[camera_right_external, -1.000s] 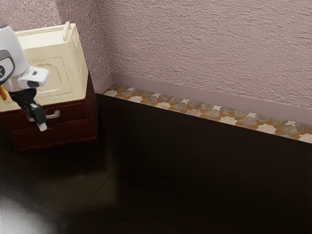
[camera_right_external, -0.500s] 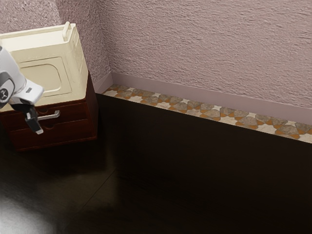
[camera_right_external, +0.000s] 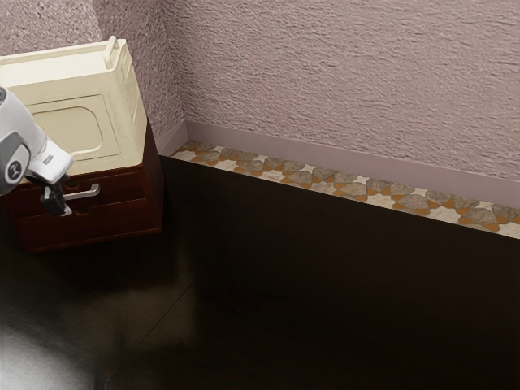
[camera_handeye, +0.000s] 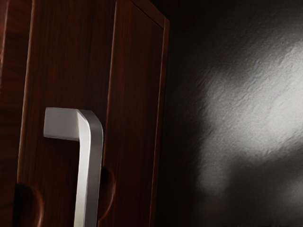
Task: Pull the drawer handle with one arm to open the drawer
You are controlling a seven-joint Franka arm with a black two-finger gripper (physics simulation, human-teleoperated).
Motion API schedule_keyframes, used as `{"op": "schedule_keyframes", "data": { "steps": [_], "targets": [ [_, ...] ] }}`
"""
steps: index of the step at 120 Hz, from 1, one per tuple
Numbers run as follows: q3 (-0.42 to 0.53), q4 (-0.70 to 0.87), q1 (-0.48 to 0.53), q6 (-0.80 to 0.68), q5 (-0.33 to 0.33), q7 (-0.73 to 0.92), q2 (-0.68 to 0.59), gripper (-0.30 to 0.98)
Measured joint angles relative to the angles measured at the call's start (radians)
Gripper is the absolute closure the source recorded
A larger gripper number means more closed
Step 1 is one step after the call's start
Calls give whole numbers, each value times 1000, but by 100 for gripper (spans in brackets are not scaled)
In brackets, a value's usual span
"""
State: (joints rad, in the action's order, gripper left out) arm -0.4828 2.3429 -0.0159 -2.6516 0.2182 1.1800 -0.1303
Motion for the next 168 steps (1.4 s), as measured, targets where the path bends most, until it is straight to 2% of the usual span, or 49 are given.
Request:
{"op": "schedule_keyframes", "data": {
  "steps": [55, 108, 136, 168],
  "targets": [
    [-14, 5, 2, -126, -7, 116, 104, 0],
    [-17, 6, 16, -157, -11, 162, 140, 2],
    [-21, 6, 16, -161, -10, 171, 138, 20],
    [-18, 8, 17, -157, -9, 176, 116, 50]
  ]
}}
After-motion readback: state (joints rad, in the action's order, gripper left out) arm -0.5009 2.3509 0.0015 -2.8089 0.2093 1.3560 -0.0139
